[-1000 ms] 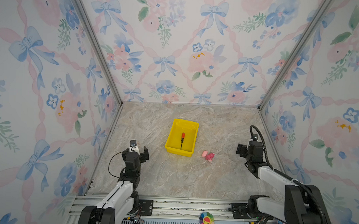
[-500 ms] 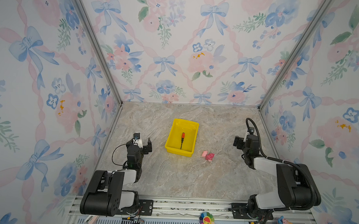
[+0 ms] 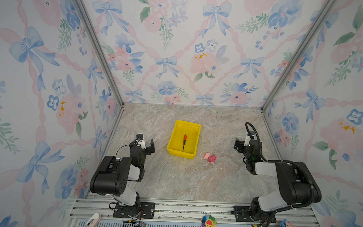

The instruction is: Put the screwdriver in the bin

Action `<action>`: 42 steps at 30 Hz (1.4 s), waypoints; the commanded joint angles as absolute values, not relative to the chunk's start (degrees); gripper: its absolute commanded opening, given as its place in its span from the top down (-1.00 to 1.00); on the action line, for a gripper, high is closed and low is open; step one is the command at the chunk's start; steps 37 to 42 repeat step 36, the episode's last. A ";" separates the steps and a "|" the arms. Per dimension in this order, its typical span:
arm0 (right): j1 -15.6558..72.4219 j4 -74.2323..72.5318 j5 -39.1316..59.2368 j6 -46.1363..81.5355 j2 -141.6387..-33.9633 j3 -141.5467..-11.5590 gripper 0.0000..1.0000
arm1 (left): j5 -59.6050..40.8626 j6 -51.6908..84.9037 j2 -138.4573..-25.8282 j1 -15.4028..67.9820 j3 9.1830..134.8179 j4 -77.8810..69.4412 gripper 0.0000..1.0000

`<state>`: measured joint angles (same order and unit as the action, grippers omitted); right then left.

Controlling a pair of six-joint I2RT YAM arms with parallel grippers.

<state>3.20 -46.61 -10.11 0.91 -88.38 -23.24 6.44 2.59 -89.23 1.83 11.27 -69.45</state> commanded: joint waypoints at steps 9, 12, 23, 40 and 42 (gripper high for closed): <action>3.51 -51.33 -8.59 -0.07 -88.62 -22.67 -0.94 | 9.38 3.08 -89.74 1.75 12.72 -71.45 -0.95; 3.51 -51.41 -8.57 -0.01 -88.64 -22.68 -0.93 | 8.27 2.45 -89.82 1.82 13.13 -70.80 -0.95; 3.56 -51.42 -8.53 0.00 -88.68 -22.68 -0.94 | 4.75 0.88 -89.86 2.02 13.89 -69.30 -0.95; 3.47 -51.35 -8.58 -0.07 -88.62 -22.67 -0.94 | 4.83 0.86 -89.75 1.97 13.89 -69.20 -0.95; 3.47 -51.35 -8.58 -0.07 -88.62 -22.67 -0.94 | 4.83 0.86 -89.75 1.97 13.89 -69.20 -0.95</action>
